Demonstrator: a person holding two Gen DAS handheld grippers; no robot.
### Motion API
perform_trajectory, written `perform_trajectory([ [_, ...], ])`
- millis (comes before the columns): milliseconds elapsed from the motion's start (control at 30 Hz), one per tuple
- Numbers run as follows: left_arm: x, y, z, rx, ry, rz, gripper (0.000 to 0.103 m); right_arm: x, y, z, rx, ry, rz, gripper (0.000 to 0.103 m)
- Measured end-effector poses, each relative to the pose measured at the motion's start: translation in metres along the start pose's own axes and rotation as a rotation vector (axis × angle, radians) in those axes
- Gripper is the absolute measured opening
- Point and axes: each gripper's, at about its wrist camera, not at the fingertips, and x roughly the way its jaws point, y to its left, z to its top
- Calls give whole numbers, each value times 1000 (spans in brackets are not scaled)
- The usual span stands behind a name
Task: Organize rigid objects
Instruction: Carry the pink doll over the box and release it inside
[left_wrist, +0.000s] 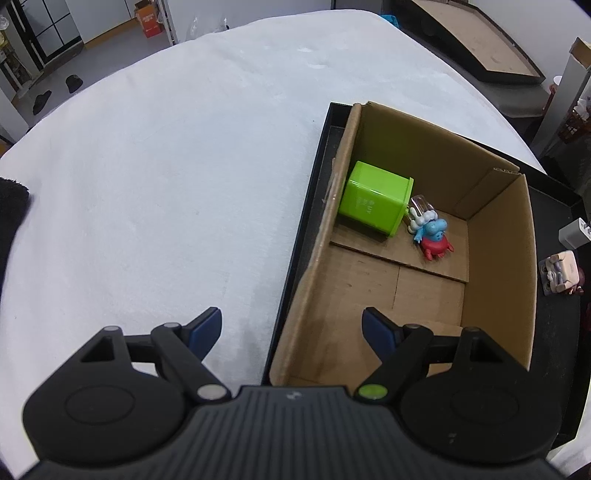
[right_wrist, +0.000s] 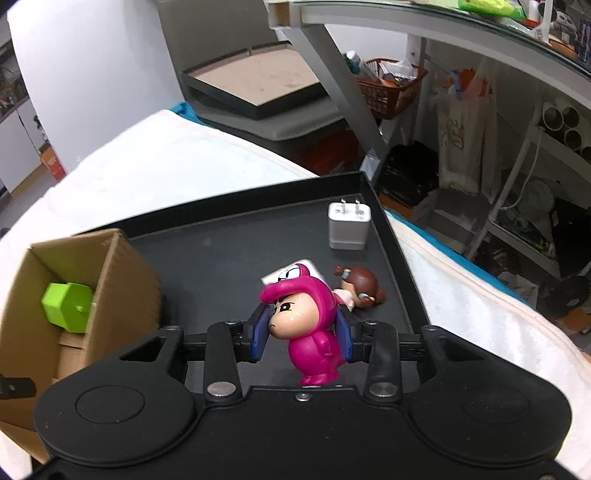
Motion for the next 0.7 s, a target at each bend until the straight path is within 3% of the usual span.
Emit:
perform_trajectory([
  [300, -1, 4, -5, 28, -16, -35, 76, -23, 31, 7, -19, -49, 93, 37],
  [600, 3, -4, -7, 86, -21, -84, 56, -37, 69, 10, -70, -87, 152, 37],
  [667, 5, -3, -7, 91, -11, -104, 42, -40, 80, 10, -83, -98, 167, 37],
  [700, 7, -3, -8, 90, -1, -108, 40, -41, 85, 10, -91, -103, 173, 37],
])
